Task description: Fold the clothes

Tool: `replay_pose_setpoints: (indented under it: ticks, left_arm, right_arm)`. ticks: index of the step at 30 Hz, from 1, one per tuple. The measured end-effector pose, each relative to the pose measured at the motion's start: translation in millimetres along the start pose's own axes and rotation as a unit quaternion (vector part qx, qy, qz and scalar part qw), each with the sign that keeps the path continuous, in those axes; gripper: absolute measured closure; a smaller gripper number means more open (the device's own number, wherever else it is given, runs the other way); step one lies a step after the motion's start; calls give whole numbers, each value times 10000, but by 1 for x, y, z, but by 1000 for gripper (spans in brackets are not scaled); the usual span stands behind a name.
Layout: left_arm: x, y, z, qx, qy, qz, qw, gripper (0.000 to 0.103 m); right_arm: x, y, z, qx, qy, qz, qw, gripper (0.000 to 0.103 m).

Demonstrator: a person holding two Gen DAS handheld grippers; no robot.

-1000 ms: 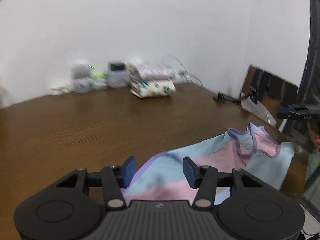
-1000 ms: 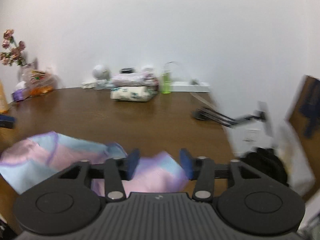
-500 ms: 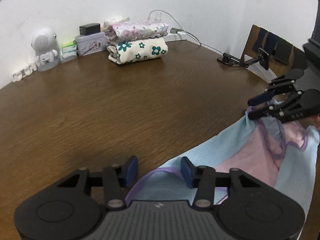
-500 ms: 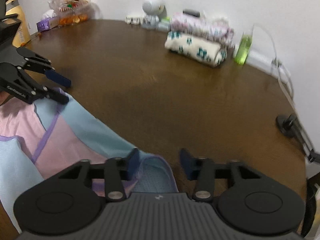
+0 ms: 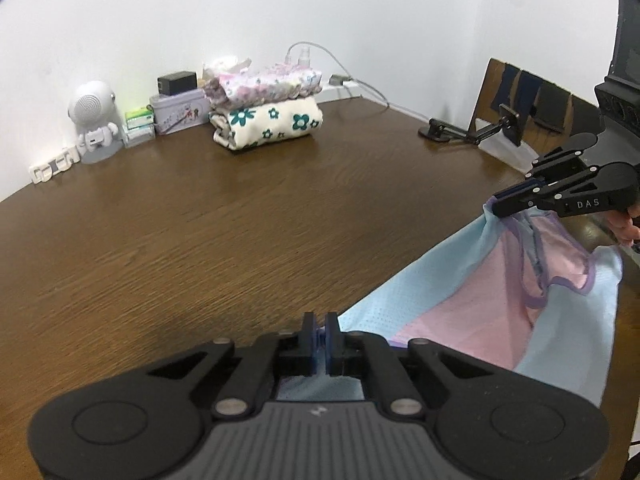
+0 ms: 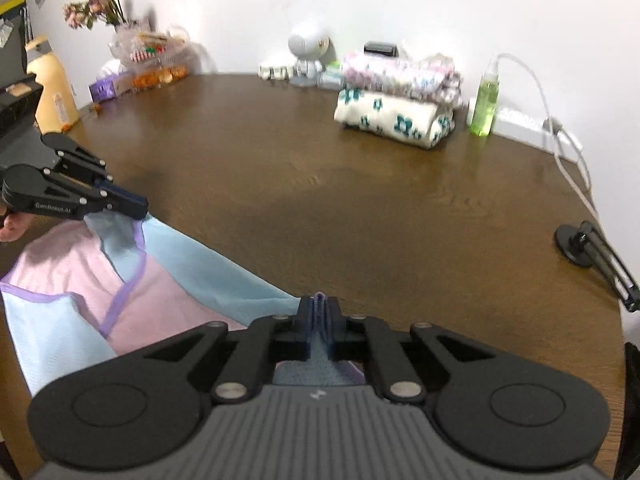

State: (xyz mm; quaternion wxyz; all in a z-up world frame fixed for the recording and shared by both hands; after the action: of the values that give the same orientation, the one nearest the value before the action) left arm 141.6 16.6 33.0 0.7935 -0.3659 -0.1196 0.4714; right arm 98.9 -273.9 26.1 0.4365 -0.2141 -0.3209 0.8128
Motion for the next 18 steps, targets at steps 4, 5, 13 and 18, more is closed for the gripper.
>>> replay_pose_setpoints:
  ticks: [4, 5, 13, 18]
  left_arm:
    - [-5, 4, 18, -186, -42, 84, 9998, 101]
    - [-8, 6, 26, -258, -39, 107, 9996, 101]
    - [-40, 50, 79, -586, -110, 253, 9979, 101]
    - [-52, 82, 82, -490, -245, 436, 9975, 101]
  right_arm:
    - [6, -1, 12, -160, 61, 51, 9998, 97]
    - [9, -1, 17, -199, 54, 94, 9997, 97]
    - [31, 31, 67, -719, -370, 399, 9959, 98]
    - [46, 69, 80, -632, -569, 419, 9955, 98]
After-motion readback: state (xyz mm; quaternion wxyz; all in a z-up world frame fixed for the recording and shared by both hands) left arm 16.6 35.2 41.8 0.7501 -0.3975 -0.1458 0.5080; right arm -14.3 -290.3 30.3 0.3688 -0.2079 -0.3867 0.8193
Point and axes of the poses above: each gripper's, at about its wrist camera, not at the fingertips, and z roughly against the way its jaws point, x to its left, y to its underside, the point moved 2 cm from there along -z, roughly the way its jaws point, and after that the axes turned 9 degrees about z, right-handed, at the moved point
